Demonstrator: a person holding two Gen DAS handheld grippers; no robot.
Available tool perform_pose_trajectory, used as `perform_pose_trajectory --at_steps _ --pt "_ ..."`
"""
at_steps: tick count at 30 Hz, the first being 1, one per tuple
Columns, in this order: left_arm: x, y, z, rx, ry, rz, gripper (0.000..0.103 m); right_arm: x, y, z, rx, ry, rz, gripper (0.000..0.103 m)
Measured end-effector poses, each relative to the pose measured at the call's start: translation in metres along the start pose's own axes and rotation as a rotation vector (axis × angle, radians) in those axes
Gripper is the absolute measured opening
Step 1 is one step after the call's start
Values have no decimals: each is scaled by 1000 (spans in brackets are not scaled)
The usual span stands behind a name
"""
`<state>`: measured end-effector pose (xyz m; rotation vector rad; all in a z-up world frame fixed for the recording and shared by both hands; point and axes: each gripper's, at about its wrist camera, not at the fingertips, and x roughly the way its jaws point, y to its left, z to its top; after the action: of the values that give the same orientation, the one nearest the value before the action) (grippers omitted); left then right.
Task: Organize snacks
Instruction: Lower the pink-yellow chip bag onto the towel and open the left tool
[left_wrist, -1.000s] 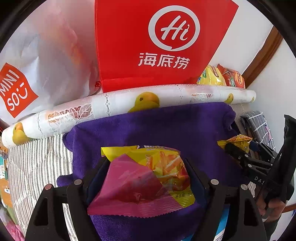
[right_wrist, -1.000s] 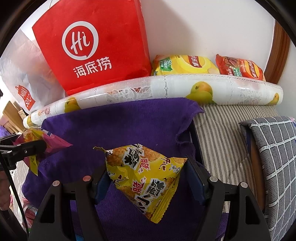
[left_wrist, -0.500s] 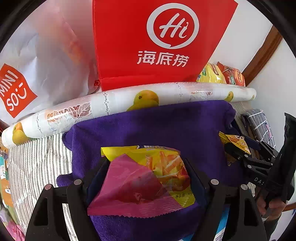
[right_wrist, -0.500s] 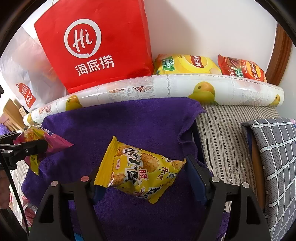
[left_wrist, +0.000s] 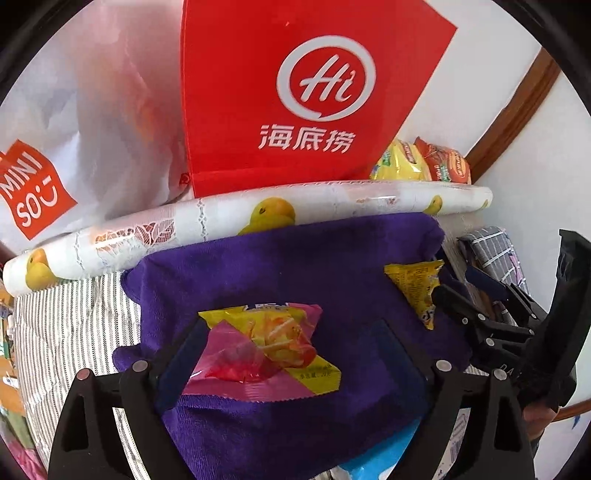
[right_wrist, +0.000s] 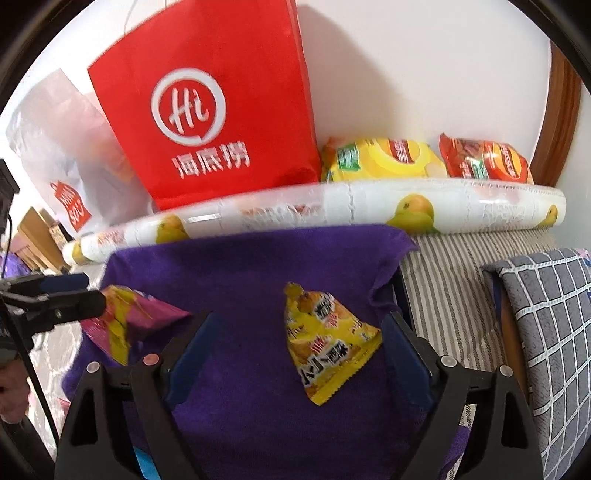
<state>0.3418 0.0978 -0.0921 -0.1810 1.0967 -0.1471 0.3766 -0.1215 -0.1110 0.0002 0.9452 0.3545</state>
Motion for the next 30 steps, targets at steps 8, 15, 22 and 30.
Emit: perform_pose_trajectory --at_steps 8,15,22,30 --pt "-29 -13 -3 28 -45 -58 92 -31 6 0 20 -60 -48 89" --pt "-54 -26 -8 73 -97 -57 91 -72 6 -12 19 -109 -115 89" --pt "-78 -42 -14 121 -136 -69 91 -109 0 -34 34 -132 -171 89" --pt "-93 -50 -20 141 -141 -97 91 -146 -11 -57 102 -152 -193 89"
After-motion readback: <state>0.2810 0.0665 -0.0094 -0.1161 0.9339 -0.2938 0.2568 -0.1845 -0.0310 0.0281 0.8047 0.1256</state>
